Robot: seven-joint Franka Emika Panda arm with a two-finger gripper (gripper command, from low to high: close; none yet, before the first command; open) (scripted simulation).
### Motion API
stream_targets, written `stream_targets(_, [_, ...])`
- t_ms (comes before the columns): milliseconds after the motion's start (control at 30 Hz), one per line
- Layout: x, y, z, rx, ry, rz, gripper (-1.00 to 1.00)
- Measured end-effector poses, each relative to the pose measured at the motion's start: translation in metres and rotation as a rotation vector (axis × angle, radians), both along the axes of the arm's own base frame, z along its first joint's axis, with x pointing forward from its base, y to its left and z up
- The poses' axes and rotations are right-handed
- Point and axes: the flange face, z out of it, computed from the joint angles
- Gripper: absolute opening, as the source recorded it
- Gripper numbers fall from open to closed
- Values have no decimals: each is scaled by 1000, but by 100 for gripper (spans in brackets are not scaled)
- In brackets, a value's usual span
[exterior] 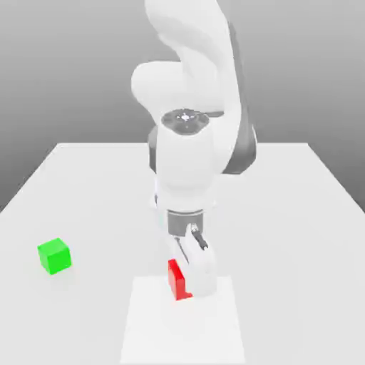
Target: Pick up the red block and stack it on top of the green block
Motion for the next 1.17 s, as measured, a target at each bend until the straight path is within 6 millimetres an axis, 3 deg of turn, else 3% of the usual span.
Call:
stream_targets(200, [-8,-3,9,-6,16,6,-100])
stream_targets(233, [-9,-13,10,-9,19,-11,-100])
stream_targets(333, [-18,-85,14,-15,27,-172,-100])
stream_targets(433, [-32,-131,19,-19,32,-267,-100])
stream_targets(633, [-74,-213,32,-15,32,-447,-100])
stream_targets(800, [-125,-273,44,-2,21,-610,-100])
stream_targets(900, [-135,-286,28,-2,19,-643,-100])
stream_targets(1033, [-137,-287,-9,-1,18,-646,-100])
stream_targets(1067, [-137,-286,-16,0,18,-646,100])
stream_targets(1167, [-137,-286,-16,0,18,-646,100])
